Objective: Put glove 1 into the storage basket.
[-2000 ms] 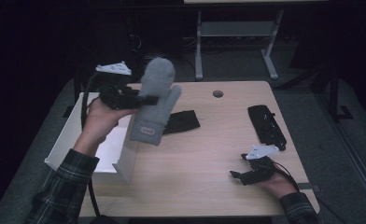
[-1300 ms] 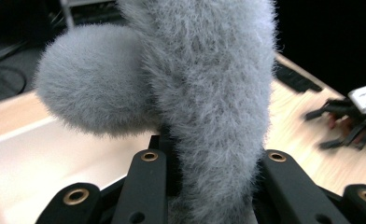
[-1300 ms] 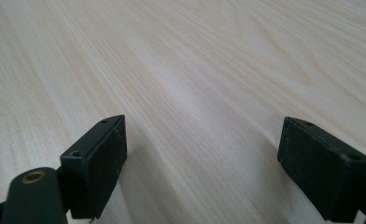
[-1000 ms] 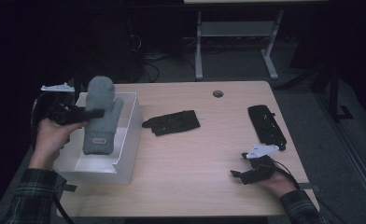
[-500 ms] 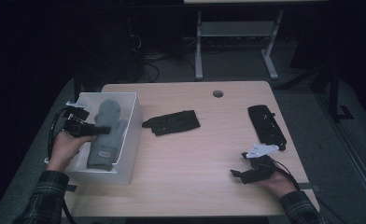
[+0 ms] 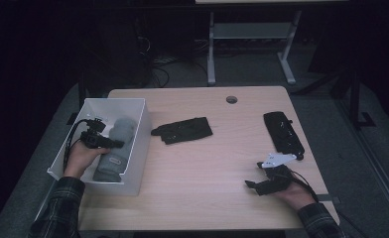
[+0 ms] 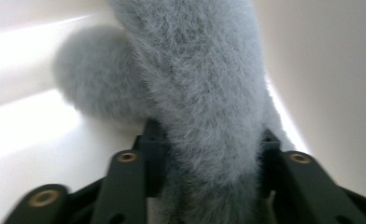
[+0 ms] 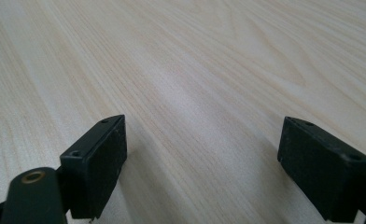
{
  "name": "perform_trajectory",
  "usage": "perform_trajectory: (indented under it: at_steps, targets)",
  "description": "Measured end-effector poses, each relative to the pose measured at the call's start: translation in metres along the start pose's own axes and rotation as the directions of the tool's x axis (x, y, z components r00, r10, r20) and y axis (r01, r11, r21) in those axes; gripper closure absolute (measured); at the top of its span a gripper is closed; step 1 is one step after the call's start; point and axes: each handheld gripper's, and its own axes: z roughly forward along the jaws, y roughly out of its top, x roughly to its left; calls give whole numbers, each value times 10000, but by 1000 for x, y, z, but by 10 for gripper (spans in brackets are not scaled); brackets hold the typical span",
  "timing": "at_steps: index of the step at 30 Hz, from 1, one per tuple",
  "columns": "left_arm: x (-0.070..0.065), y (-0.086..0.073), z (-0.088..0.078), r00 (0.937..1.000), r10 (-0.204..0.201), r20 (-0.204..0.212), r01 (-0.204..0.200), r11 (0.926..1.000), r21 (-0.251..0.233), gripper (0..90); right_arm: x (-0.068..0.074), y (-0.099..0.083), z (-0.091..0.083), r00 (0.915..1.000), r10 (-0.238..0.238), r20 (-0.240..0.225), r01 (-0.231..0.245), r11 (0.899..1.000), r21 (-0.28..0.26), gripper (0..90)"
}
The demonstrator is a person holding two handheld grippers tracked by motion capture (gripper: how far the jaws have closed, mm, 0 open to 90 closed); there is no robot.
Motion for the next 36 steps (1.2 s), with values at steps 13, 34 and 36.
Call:
perform_trajectory:
  at_steps: [13, 34, 36]
  targets:
    - [-16, 19, -29, 9956, 210, -918, -308, 9938, -1072, 194, 0, 0, 0, 10000, 32, 1, -32, 10000, 12, 155]
    - [-106, 63, -76, 9856, 1666, 283, -1535, 9528, -2617, 181, 0, 0, 1, 9998, 146, 110, -147, 9999, 35, 126]
    - [-117, 66, -75, 9822, 1840, 384, -1674, 9492, -2664, 180, 0, 0, 1, 9998, 142, 116, -143, 9999, 30, 125]
